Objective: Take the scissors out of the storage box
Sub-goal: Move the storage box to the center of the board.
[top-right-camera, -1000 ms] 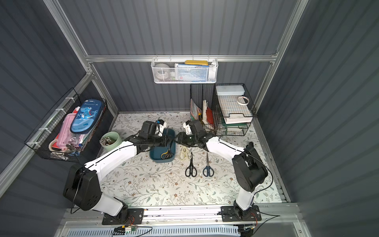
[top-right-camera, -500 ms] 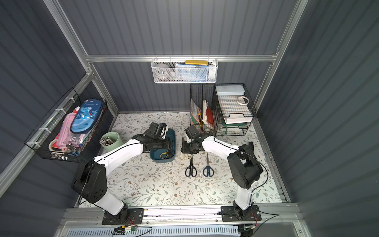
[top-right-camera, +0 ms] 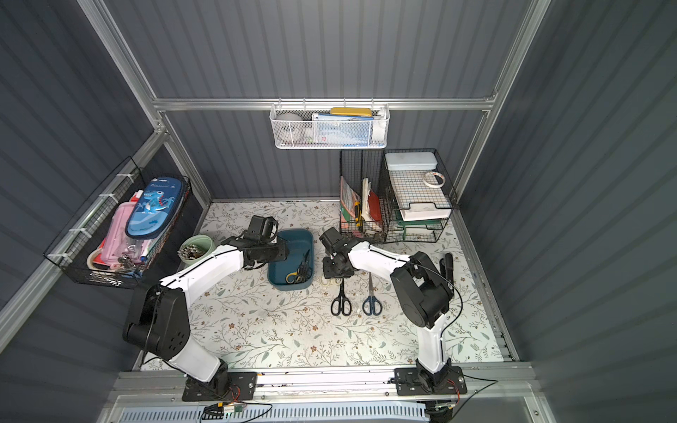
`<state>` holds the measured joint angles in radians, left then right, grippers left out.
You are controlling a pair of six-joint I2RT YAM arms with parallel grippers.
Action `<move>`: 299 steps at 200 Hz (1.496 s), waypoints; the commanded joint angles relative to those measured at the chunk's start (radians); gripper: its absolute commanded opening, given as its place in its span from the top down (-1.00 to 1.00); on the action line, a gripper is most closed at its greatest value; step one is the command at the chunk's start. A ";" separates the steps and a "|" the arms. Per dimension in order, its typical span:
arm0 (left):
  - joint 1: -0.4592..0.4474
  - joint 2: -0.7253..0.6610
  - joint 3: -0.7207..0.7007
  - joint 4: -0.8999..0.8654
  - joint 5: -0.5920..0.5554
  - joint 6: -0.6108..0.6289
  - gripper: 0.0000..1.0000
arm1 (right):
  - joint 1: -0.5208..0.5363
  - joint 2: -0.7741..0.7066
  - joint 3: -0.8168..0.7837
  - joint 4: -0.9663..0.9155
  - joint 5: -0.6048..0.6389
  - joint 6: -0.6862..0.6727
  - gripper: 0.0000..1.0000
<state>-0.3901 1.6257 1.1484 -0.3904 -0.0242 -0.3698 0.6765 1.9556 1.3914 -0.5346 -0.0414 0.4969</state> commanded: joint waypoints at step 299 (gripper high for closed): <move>0.147 0.205 0.020 0.050 -0.135 0.009 0.75 | 0.055 0.070 0.153 -0.100 0.040 0.082 0.86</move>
<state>-0.2832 1.8038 1.1458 -0.3687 -0.1715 -0.3504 0.7181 2.0621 1.5558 -0.6209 0.0013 0.5739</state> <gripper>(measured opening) 0.154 0.238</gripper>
